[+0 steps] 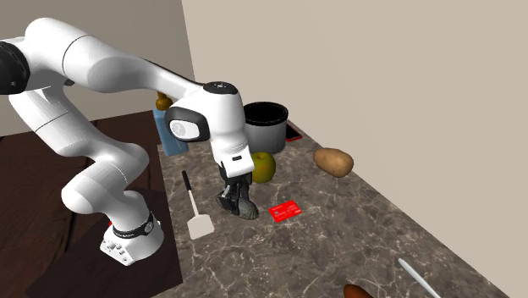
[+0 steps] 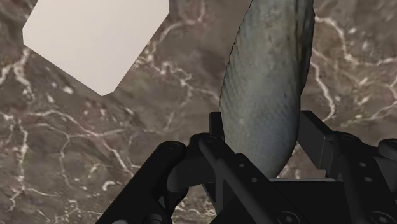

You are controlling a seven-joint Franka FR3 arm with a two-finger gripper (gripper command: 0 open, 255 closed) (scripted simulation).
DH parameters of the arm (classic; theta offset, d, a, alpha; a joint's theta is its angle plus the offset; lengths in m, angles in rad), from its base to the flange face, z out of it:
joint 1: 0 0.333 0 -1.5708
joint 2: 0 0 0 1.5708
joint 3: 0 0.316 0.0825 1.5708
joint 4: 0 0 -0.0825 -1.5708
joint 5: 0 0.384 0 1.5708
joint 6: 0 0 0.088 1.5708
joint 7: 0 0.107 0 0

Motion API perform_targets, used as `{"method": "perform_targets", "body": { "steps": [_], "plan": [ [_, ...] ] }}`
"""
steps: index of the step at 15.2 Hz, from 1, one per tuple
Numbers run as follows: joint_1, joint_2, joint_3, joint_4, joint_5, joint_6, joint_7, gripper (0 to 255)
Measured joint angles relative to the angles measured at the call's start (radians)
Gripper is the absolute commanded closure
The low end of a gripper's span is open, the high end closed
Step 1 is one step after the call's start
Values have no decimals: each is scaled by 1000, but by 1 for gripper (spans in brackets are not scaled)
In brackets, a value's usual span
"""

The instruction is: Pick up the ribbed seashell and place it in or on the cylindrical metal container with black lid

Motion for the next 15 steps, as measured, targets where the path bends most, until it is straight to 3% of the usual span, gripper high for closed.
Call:
{"method": "perform_targets", "body": {
  "steps": [8,15],
  "plan": [
    [1,-1,1,0,2,-2,0,255],
    [0,-26,-6,61,-1,-92,-2,255]
  ]
}}
